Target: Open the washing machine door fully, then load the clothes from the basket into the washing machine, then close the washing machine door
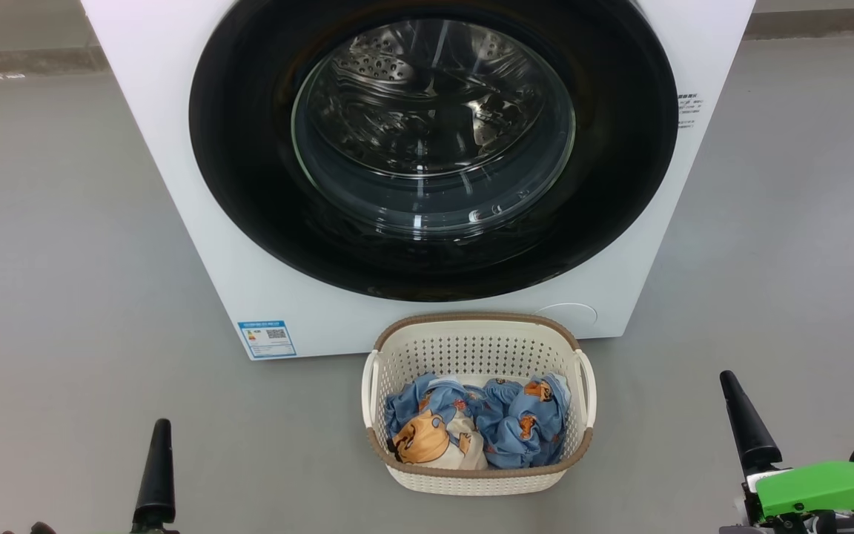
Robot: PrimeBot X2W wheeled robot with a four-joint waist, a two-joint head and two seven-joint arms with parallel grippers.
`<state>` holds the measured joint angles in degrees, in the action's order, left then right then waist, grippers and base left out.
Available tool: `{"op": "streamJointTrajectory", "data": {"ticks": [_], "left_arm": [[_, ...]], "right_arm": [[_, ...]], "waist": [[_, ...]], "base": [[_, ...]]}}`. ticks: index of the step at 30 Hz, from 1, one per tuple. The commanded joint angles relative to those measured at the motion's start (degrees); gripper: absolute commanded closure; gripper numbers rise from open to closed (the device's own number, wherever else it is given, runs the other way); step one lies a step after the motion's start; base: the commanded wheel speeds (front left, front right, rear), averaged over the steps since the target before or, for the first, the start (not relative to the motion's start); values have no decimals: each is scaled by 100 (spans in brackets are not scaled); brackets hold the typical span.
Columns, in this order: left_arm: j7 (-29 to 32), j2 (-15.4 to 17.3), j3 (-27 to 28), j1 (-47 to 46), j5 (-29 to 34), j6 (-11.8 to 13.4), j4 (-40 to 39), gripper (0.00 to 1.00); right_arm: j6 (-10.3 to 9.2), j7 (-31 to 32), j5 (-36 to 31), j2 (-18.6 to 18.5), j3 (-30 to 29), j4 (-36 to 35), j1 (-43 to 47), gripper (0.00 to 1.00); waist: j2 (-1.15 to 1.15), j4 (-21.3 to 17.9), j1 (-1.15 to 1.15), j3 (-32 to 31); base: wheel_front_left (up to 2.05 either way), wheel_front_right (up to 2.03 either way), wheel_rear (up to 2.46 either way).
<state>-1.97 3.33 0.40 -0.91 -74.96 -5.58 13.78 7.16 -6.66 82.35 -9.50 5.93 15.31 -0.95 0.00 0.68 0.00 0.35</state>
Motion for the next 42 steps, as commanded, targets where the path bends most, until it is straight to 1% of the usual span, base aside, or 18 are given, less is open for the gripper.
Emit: {"op": "streamJointTrajectory", "data": {"ticks": [1, 15, 20, 22, 27, 35, 42], "left_arm": [[-60, 101, 59, -196, 174, -55, -185, 0], [-273, 114, -36, -204, 1114, -79, -240, 0], [-349, 168, -82, -218, 1616, -87, -216, 0], [-365, 172, -91, -217, 1714, -89, -205, 0], [-440, 150, -89, -218, 2080, -97, -199, 0], [-562, 136, -72, -199, 2888, -110, -199, 0], [-668, 125, -101, -217, 3457, -122, -209, 0]], "right_arm": [[15, -59, -208, -127, 53, -182, -245, 0], [18, -192, -1522, -217, 164, -156, -261, 0], [19, -239, -1982, -216, 170, -137, -266, 0], [19, -249, -2067, -214, 167, -133, -266, 0], [21, -296, -2515, -208, 147, -87, -264, 0], [22, -372, -3135, -175, 134, -61, -257, 0], [24, -438, -3629, -179, 152, -36, -275, 0]], "waist": [[0, 2, 0, 0], [0, 31, 0, 8], [0, 39, 0, 17], [0, 40, 0, 18], [0, 49, 0, 25], [0, 64, 0, 21], [0, 74, 0, 35]], "base": [[0, 0, 0], [0, 0, 0], [0, 0, 0], [0, 0, 0], [0, 0, 0], [0, 0, 0], [0, 0, 0]]}}
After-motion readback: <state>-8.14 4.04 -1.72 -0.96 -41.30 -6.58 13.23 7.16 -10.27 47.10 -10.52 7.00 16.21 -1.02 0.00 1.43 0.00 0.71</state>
